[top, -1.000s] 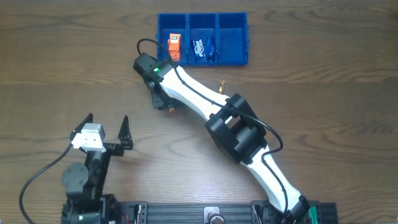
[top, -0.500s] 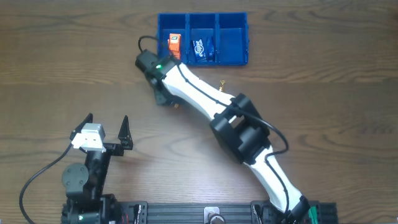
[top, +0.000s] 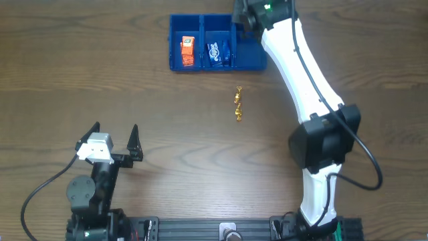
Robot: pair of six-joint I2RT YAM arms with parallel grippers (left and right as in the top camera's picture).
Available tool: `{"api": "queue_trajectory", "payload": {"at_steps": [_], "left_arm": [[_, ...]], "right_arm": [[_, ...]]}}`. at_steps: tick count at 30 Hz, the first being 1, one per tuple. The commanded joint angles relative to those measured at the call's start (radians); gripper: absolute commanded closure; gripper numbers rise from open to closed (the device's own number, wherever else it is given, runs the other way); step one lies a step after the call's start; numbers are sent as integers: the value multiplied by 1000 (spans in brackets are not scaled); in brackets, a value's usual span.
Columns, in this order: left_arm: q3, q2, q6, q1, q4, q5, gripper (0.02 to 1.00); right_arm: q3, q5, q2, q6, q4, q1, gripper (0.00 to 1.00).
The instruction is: Sort Candies Into Trays
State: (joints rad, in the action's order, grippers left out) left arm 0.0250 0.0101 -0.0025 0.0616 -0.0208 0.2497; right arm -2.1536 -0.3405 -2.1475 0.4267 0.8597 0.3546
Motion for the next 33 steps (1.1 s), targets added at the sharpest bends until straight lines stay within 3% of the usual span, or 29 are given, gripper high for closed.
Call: {"api": "queue_trajectory", "payload": {"at_steps": [1,9,12,14,16,18,24,27,33], "left_arm": [[-20,-6,0,-4,-32,21,23],[-20,-6,0,-4,-32,21,20],[-20,-6,0,-4,-32,21,20],[-20,-6,0,-4,-32,21,20],[-20,-6,0,-4,-32,21,23],[-20,-6,0,-4,-32,21,20],[-20,-6,0,-4,-32,21,20],[-20,-6,0,-4,-32,21,20],[-20,-6,0,-4,-32,21,20]], "right_arm": [[8,46,-84,-69,-65,-34,965],[8,49,-177,-69,-129,-49,963],[8,53,-178,-69,-130,-49,888],[8,53,-178,-69,-130,-49,750],[8,53,-178,-69,-130,-49,318],[8,54,-178,-69,-130,-49,1],[0,70,-174,-69,-101,-45,3],[-9,153,-138,-68,-39,-43,3],[-9,160,27,-6,261,23,3]]}}
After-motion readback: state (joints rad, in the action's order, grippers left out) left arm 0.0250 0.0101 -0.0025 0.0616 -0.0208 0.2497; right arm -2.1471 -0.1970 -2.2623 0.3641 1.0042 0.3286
